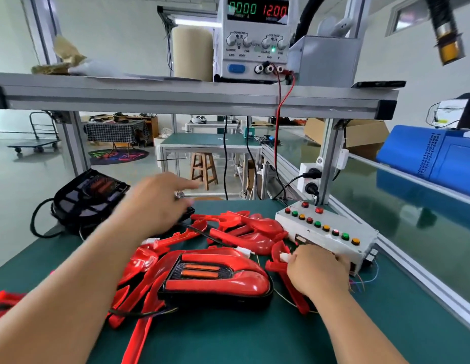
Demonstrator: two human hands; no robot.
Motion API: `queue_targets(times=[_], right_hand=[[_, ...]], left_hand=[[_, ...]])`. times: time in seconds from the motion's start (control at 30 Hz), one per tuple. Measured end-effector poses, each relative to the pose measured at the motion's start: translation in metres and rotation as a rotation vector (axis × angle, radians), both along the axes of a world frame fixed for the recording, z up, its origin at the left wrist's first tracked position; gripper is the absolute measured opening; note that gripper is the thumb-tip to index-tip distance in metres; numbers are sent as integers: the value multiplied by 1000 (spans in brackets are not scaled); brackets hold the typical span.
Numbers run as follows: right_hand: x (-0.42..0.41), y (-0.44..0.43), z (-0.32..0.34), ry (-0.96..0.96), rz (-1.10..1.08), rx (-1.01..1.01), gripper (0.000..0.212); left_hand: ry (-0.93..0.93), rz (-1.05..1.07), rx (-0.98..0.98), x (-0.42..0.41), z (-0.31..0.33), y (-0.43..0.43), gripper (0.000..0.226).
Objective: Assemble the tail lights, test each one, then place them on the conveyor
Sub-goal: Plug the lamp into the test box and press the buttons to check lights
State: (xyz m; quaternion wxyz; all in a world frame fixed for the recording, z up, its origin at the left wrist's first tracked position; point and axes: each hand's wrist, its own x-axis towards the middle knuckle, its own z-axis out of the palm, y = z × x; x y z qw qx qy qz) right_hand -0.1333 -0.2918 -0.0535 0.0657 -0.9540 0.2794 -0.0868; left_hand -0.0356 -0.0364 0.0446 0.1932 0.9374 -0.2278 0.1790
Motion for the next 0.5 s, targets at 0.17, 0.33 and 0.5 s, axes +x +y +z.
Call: queue_targets(times=[0.17, 0.33, 0.5], right_hand=[[1, -2, -2, -54, 31, -27, 17], [2, -4, -3, -184, 62, 45, 24], [2, 0, -5, -217, 75, 70, 24]], left_hand=[[269, -350, 407, 8, -20, -81, 20], [482, -357, 576, 23, -42, -109, 23], [439, -325, 628, 31, -53, -122, 35]])
